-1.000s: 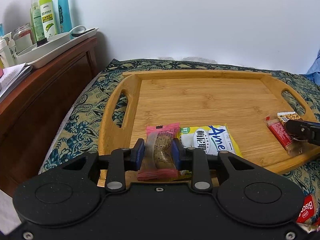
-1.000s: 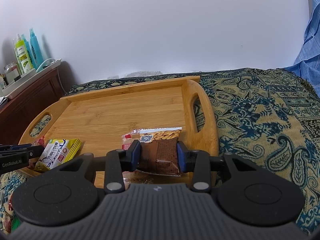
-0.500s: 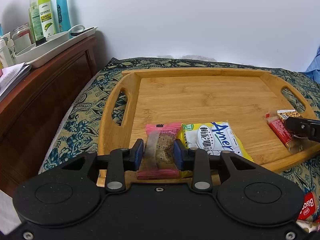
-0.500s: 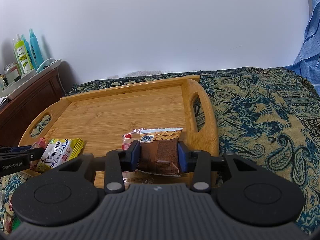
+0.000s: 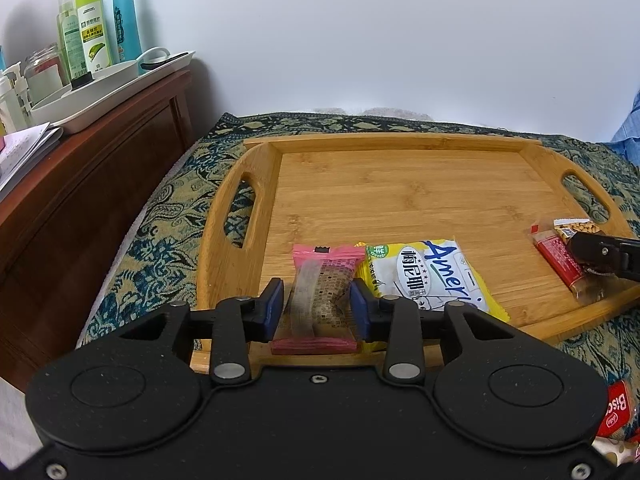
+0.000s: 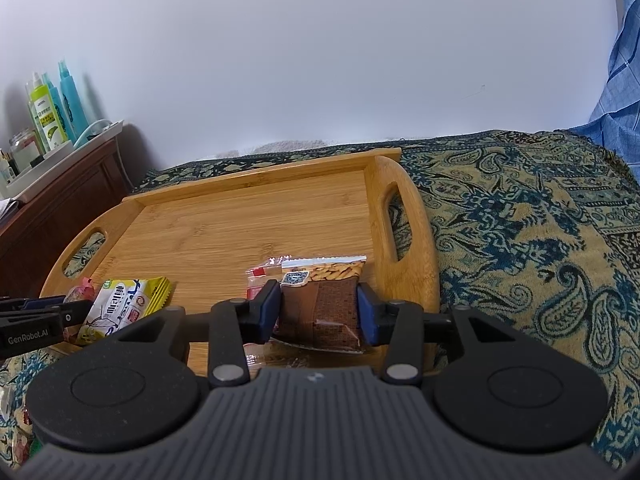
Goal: Organize snacks
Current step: 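Open the left tool beside the Ameria bag while the right tool releases the brown pack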
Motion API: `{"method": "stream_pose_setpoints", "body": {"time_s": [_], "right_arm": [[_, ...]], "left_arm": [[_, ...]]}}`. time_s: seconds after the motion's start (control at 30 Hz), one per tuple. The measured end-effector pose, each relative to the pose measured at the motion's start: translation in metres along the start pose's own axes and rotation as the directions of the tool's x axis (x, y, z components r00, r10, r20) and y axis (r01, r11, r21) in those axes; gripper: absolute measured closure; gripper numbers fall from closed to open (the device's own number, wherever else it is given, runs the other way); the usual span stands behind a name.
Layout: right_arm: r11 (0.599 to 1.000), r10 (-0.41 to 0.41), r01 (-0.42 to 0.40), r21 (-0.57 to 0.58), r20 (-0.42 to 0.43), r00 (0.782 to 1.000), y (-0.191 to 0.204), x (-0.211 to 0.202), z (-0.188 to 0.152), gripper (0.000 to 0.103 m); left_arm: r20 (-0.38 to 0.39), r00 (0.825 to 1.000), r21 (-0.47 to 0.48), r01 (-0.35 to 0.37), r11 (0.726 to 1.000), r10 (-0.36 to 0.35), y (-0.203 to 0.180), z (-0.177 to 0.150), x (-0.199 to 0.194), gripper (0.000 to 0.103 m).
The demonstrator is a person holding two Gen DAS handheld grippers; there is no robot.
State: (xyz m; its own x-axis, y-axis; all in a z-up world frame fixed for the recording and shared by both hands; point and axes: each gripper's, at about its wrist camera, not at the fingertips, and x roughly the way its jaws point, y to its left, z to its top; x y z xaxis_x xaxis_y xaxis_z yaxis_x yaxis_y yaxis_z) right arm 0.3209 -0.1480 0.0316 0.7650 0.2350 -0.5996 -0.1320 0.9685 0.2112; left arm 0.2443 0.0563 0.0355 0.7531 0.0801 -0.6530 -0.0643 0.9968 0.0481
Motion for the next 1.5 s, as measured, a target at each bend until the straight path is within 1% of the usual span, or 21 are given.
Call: {"method": "stream_pose_setpoints", "body": {"time_s": [0.2, 0.27, 0.73, 0.93, 1.0, 1.07, 1.27, 1.37, 1.5], "right_arm": [[1.0, 0.002, -0.002, 0.001, 0.002, 1.0, 0.0, -0.001, 0.0, 0.043], [1.0, 0.004, -0.004, 0.002, 0.005, 1.0, 0.0, -0.002, 0.0, 0.039], [1.0, 0.022, -0.022, 0.002, 0.028, 0.999, 0.001, -0.011, 0.001, 0.033], [0.999, 0.036, -0.037, 0.012, 0.067, 0.997, -0.002, -0.026, 0.003, 0.028], [0.999, 0.038, -0.039, 0.016, 0.076, 0.996, -0.002, -0.03, 0.003, 0.025], [0.999, 0.042, -0.043, 0.019, 0.084, 0.996, -0.003, -0.034, 0.002, 0.022], [0.999, 0.042, -0.044, 0.014, 0.113, 0.993, -0.001, -0.051, -0.003, 0.014], [0.998, 0.05, -0.053, 0.019, 0.122, 0.991, -0.002, -0.059, -0.006, 0.013], [0.998, 0.051, -0.057, 0.04, 0.134, 0.99, -0.006, -0.071, -0.011, 0.011]], "left_arm": [[0.006, 1.0, 0.006, 0.001, 1.0, -0.001, 0.001, -0.001, -0.002, 0.064], [0.006, 1.0, 0.004, 0.002, 1.0, -0.002, 0.001, 0.0, -0.002, 0.063], [0.037, 0.999, 0.002, 0.019, 1.0, -0.019, 0.002, 0.0, -0.013, 0.05], [0.059, 0.997, 0.015, 0.039, 0.999, -0.04, 0.002, -0.002, -0.025, 0.04], [0.065, 0.997, 0.019, 0.045, 0.999, -0.046, 0.001, -0.003, -0.029, 0.039], [0.072, 0.996, 0.024, 0.055, 0.998, -0.057, -0.001, -0.005, -0.034, 0.033], [0.094, 0.992, 0.021, 0.077, 0.997, -0.079, -0.003, -0.01, -0.051, 0.027], [0.101, 0.991, 0.019, 0.086, 0.996, -0.088, -0.005, -0.013, -0.06, 0.023], [0.11, 0.989, 0.01, 0.101, 0.995, -0.101, -0.006, -0.02, -0.075, 0.022]]}}
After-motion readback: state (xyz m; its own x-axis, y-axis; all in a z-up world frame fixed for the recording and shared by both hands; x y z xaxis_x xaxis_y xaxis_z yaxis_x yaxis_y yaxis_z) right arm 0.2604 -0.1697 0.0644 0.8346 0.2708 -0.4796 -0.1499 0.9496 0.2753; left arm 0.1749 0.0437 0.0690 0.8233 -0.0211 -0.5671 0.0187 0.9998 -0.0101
